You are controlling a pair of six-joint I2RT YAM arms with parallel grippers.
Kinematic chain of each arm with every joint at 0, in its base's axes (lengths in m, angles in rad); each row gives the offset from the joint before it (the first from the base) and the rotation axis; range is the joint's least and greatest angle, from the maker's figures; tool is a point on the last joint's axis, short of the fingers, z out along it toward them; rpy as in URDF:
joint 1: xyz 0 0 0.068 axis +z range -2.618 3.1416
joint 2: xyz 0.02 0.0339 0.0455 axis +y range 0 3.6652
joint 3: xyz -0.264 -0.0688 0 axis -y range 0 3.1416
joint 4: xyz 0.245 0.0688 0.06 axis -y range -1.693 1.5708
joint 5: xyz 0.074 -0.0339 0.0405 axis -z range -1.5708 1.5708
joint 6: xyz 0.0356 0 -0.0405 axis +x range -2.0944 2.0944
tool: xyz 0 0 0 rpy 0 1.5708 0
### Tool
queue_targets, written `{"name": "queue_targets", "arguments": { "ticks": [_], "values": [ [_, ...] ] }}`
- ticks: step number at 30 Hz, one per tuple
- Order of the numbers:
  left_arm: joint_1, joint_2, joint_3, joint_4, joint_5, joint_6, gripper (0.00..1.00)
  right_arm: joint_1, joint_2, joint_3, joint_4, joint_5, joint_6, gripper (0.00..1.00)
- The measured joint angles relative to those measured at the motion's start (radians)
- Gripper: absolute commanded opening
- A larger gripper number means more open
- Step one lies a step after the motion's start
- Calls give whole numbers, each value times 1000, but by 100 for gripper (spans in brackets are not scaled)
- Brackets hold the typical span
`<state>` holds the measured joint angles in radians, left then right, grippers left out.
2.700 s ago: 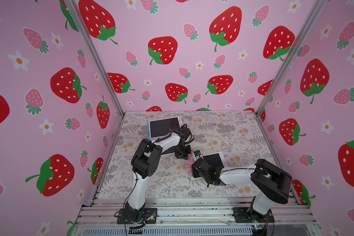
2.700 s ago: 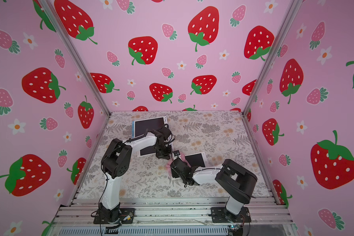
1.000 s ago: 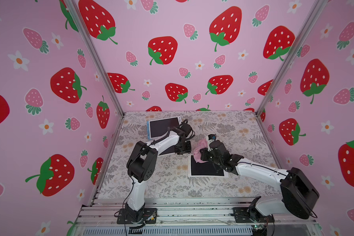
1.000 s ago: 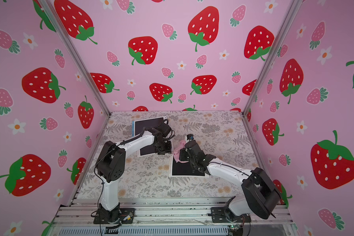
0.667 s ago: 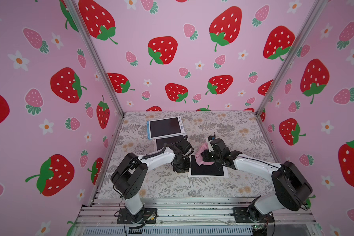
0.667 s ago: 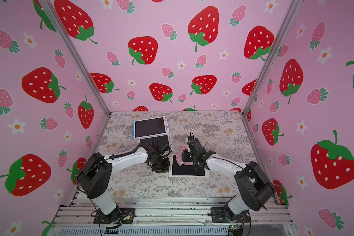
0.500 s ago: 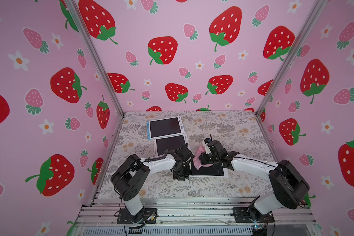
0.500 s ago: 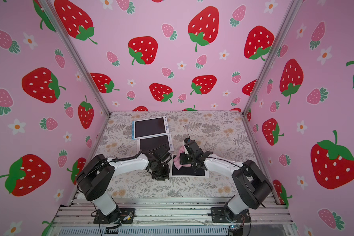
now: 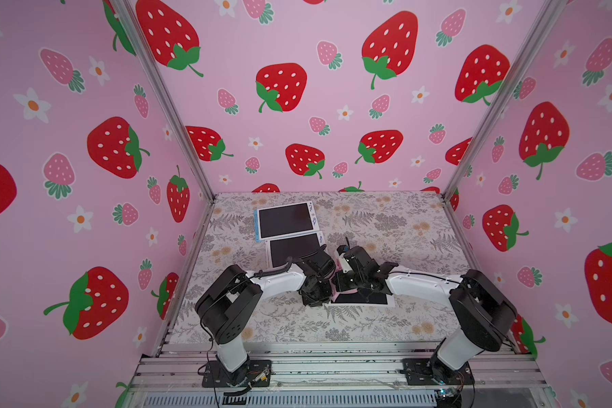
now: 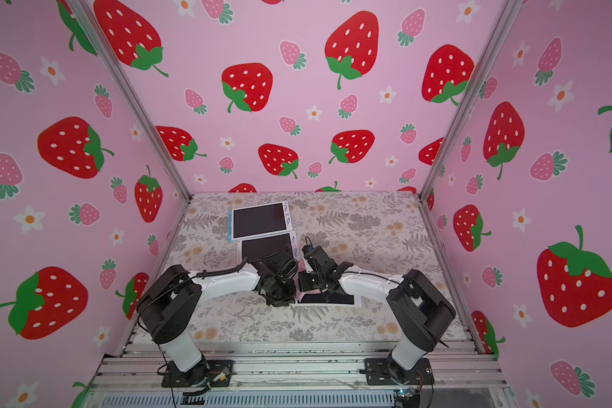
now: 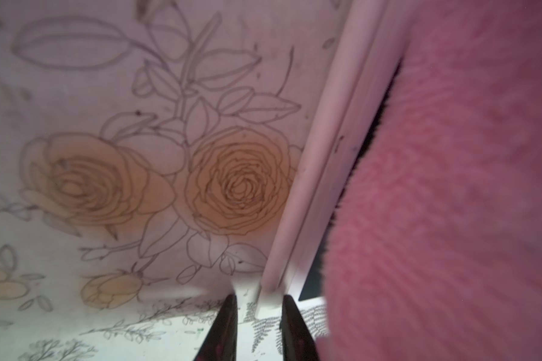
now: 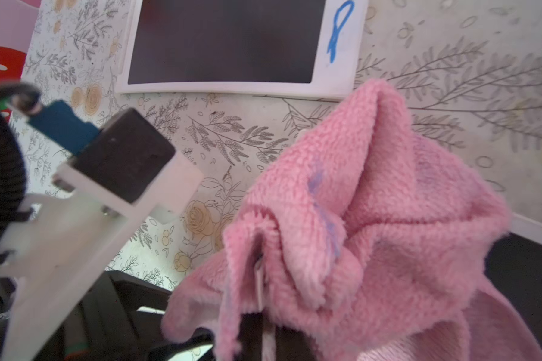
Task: Wipe the drawing tablet
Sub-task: Wipe the dirt from the drawing tablet.
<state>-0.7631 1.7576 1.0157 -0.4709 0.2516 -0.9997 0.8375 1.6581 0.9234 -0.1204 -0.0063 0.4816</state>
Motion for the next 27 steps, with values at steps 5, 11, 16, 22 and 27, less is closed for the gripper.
{"name": "queue_targets", "arguments": {
  "ticks": [5,11,16,22,27],
  "values": [
    [3,1,-2,2,3,-1,24,10,72,11,10,-47,20,0],
    [4,4,-2,-2,3,1,20,6,105,23,45,-112,90,0],
    [6,8,-2,-5,3,4,17,-35,136,41,56,-141,144,0],
    [6,12,-2,3,4,11,16,-93,196,103,45,-187,171,0],
    [11,12,-1,2,8,22,16,-100,222,143,42,-193,181,0]
  ]
}}
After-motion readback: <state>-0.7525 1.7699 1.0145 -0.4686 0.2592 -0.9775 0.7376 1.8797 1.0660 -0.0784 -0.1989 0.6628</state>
